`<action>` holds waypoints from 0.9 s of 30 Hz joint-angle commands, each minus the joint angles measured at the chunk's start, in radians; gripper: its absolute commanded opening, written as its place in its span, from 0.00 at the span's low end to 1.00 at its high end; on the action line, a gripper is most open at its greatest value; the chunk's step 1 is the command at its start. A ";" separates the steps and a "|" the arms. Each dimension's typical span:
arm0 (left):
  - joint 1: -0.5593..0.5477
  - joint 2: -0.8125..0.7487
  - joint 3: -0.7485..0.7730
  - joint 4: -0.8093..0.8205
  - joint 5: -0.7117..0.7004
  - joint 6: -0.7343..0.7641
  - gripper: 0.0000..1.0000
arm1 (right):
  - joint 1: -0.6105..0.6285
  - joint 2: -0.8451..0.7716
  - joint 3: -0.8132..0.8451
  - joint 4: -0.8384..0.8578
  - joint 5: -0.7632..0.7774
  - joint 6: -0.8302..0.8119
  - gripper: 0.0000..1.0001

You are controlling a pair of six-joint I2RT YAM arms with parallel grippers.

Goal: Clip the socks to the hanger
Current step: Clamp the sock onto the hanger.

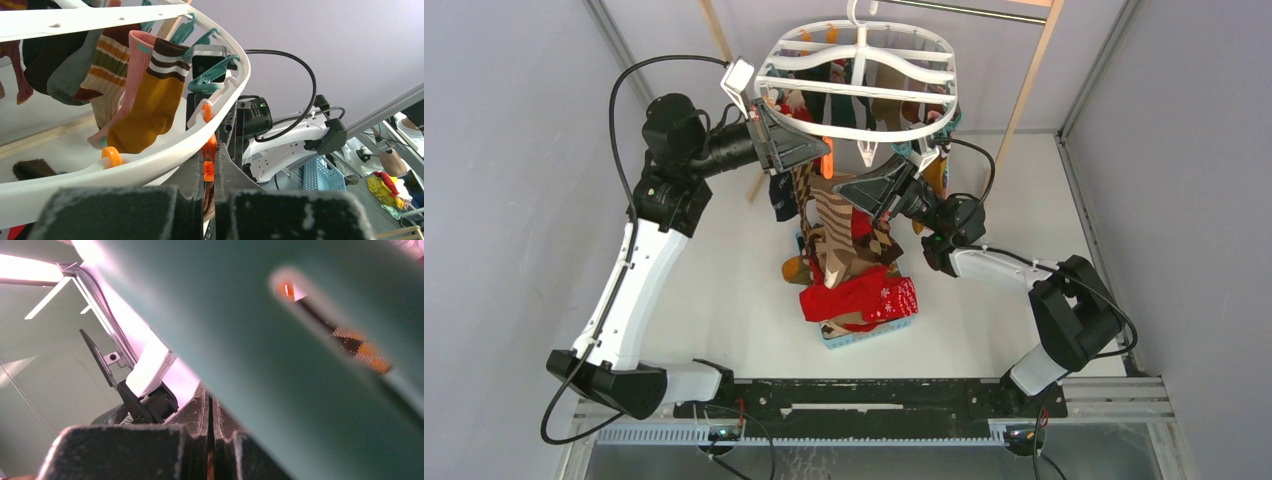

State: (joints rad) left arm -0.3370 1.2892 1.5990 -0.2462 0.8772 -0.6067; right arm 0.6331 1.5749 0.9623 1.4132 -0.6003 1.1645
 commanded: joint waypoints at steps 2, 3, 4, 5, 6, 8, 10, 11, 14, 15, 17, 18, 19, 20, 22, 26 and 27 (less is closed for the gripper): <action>-0.002 -0.020 -0.016 0.030 0.096 -0.033 0.00 | 0.000 -0.002 0.041 0.029 0.017 -0.015 0.00; -0.002 -0.021 -0.017 0.030 0.095 -0.033 0.00 | 0.000 -0.003 0.041 0.025 0.016 -0.017 0.00; -0.002 -0.022 -0.017 0.030 0.097 -0.033 0.00 | -0.001 -0.005 0.040 0.021 0.016 -0.017 0.00; -0.002 -0.022 -0.017 0.031 0.097 -0.035 0.00 | 0.000 -0.005 0.041 0.019 0.016 -0.018 0.00; -0.002 -0.022 -0.017 0.033 0.097 -0.036 0.00 | 0.000 -0.005 0.041 0.015 0.016 -0.020 0.00; -0.002 -0.022 -0.017 0.035 0.098 -0.038 0.00 | 0.001 -0.004 0.041 0.014 0.021 -0.020 0.00; -0.002 -0.025 -0.025 0.035 0.102 -0.036 0.00 | 0.000 -0.008 0.041 0.016 0.029 -0.020 0.00; -0.002 -0.026 -0.030 0.035 0.103 -0.034 0.00 | 0.000 -0.011 0.041 0.016 0.033 -0.021 0.00; -0.002 -0.028 -0.039 0.035 0.104 -0.027 0.00 | -0.001 -0.015 0.041 0.015 0.050 -0.022 0.00; -0.002 -0.028 -0.038 0.035 0.104 -0.027 0.00 | 0.000 -0.017 0.040 0.017 0.053 -0.022 0.00; -0.001 -0.029 -0.037 0.035 0.104 -0.027 0.00 | 0.000 -0.019 0.041 0.020 0.057 -0.020 0.00; -0.001 -0.030 -0.036 0.035 0.103 -0.025 0.00 | 0.000 -0.020 0.041 0.024 0.056 -0.018 0.00; -0.001 -0.029 -0.036 0.035 0.103 -0.025 0.00 | 0.000 -0.021 0.041 0.023 0.058 -0.019 0.00; -0.001 -0.028 -0.036 0.035 0.103 -0.025 0.00 | 0.000 -0.022 0.041 0.023 0.060 -0.018 0.00; -0.001 -0.027 -0.036 0.033 0.103 -0.025 0.00 | 0.000 -0.021 0.040 0.027 0.066 -0.018 0.00; -0.002 -0.025 -0.037 0.035 0.103 -0.025 0.00 | 0.005 -0.021 0.040 0.047 0.101 -0.030 0.00; -0.002 -0.024 -0.036 0.035 0.103 -0.025 0.00 | 0.008 -0.022 0.041 0.048 0.114 -0.039 0.00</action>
State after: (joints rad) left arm -0.3340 1.2888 1.5688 -0.2108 0.8879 -0.6140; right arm 0.6369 1.5749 0.9623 1.4029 -0.5568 1.1503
